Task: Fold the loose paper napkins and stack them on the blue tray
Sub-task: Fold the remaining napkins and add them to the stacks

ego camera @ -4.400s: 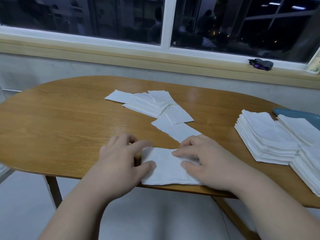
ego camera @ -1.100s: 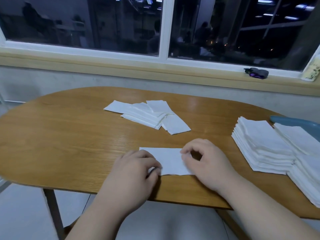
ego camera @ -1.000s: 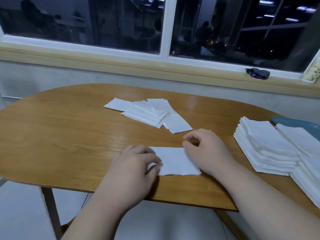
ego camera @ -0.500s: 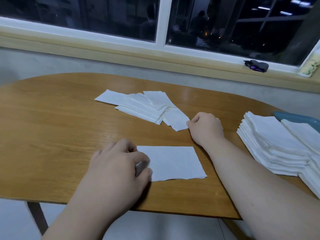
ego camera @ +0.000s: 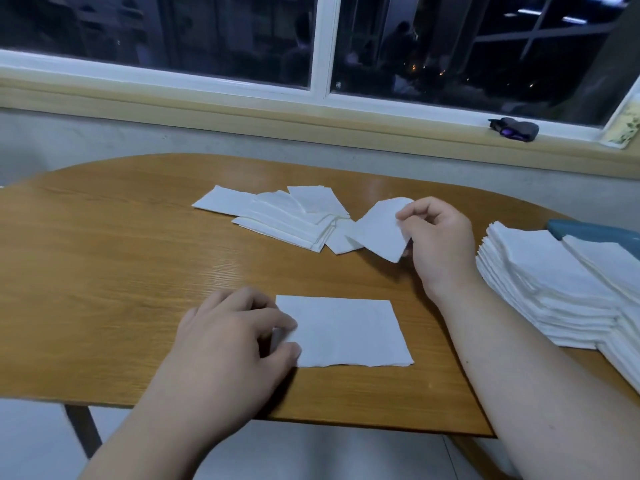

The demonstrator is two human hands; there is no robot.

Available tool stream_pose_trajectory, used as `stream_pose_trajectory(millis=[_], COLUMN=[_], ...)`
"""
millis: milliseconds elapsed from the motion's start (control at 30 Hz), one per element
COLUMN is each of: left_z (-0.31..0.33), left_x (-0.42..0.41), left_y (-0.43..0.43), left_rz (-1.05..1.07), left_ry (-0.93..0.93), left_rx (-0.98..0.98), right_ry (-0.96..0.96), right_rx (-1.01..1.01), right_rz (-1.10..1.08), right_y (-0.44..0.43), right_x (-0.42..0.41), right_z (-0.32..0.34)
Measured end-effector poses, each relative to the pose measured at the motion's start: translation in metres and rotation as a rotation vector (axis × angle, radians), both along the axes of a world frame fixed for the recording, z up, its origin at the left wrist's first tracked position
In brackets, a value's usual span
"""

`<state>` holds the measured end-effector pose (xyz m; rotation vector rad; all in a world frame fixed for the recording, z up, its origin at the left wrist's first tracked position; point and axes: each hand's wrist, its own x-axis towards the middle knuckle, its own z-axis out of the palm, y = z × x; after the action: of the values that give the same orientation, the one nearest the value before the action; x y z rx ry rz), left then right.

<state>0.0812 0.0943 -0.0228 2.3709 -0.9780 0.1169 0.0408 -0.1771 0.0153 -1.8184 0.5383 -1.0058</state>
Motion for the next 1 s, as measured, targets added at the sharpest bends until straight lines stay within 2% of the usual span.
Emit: stream_pose_trajectory(millis=[233,333,367,433,567,633,733,900,1000], left_z=[0.004,0.006,0.007,0.009,0.008,0.008,0.009,0.008,0.008], left_x=[0.001,0.001,0.000,0.001,0.002,0.002,0.001,-0.002,-0.002], left_y=[0.001,0.004,0.005,0.007,0.010,0.011,0.012,0.009,0.008], left_rz=[0.017,0.006,0.004,-0.006,-0.022,-0.016,0.004,-0.033,-0.046], left_ry=[0.053,0.100,0.117,0.168,0.228,0.274,0.360,0.187,0.164], left_rx=[0.044,0.008,-0.021,-0.104,-0.186,-0.234,-0.307,-0.169,-0.086], right_ry=[-0.121,-0.217,-0.209,-0.052,0.422,0.525,0.543,0.510,0.384], right_rx=[0.346,0.477,0.494,0.437,0.053,-0.083,-0.102,-0.112,-0.057], right_rz=[0.584,0.746,0.746,0.657,0.395,0.341,0.314,0.288,0.304], right_y=[0.032,0.043,0.047,0.049,0.048,0.051,0.056,0.054,0.051], right_x=[-0.022,-0.040,-0.044,-0.048,-0.051,-0.053,-0.053,-0.055,-0.058], right_z=[0.019,0.025,0.024,0.019,0.003,-0.001,-0.005,-0.007,-0.005])
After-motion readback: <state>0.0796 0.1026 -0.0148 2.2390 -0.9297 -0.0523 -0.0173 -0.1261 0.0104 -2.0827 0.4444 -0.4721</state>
